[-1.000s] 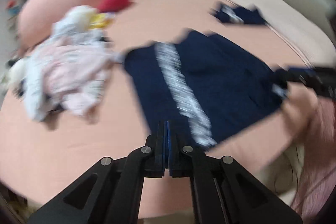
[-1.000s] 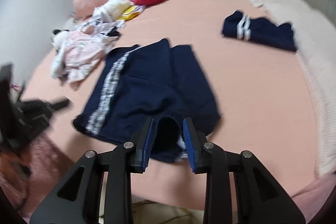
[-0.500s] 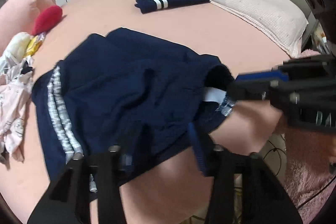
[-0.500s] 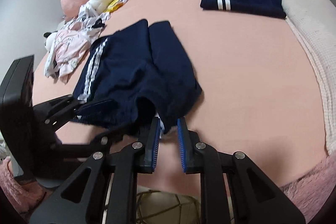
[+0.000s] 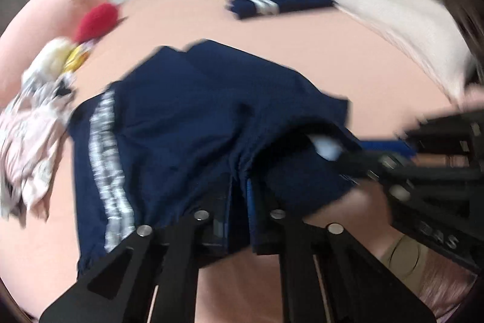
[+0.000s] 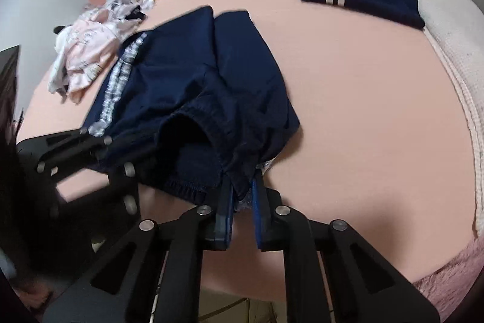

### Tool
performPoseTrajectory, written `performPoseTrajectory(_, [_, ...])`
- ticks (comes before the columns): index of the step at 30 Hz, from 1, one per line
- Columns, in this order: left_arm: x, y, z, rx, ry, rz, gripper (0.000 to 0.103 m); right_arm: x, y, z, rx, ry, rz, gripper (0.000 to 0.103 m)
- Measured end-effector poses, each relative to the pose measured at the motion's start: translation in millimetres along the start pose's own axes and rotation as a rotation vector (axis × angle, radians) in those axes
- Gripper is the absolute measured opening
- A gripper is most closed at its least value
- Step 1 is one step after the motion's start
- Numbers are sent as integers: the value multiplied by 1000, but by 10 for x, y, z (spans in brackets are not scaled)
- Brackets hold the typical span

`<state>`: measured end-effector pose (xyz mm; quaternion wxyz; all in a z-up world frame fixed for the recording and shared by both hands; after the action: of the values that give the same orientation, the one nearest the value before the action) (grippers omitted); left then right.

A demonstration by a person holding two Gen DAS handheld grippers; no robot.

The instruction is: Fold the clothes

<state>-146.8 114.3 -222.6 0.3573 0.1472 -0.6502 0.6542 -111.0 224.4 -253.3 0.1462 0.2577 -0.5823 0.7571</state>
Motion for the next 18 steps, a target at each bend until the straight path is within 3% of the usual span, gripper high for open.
performPoseTrajectory(5, [-29,-198,296,86,-10,-8,7,-32,-91,19,-121,-83,-15,13])
performPoseTrajectory(8, [-90,-272,386,65,-57,-9,8,-14,-112,129,-189,-183,-37,13])
performPoseTrajectory(12, [-257,-229,458,87,-27,29,12,29,-173,190,-170,-185,-61,13])
performPoseTrajectory(16, [-337,-153,422,42,-66,34,15,-21,-100,272,-84,-162,-36,17])
performPoseTrajectory(17, [-334,-135,406,41,-71,27,19,-41,-76,295,-64,-159,-26,26])
performPoseTrajectory(18, [-332,-112,400,49,-70,23,31,-58,-38,317,-50,-153,-18,36])
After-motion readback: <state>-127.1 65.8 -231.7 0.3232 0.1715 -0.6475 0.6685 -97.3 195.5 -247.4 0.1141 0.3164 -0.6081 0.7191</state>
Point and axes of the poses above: each gripper's, at about its wrist camera, not at the fingertips, and y roughly the way its jaws point, z to its left, x to its top, the point moved 9 cm from there along y, roughly the way its jaws point, and after that the axes turned 7 degrees about -z, right-handed, at the moved point
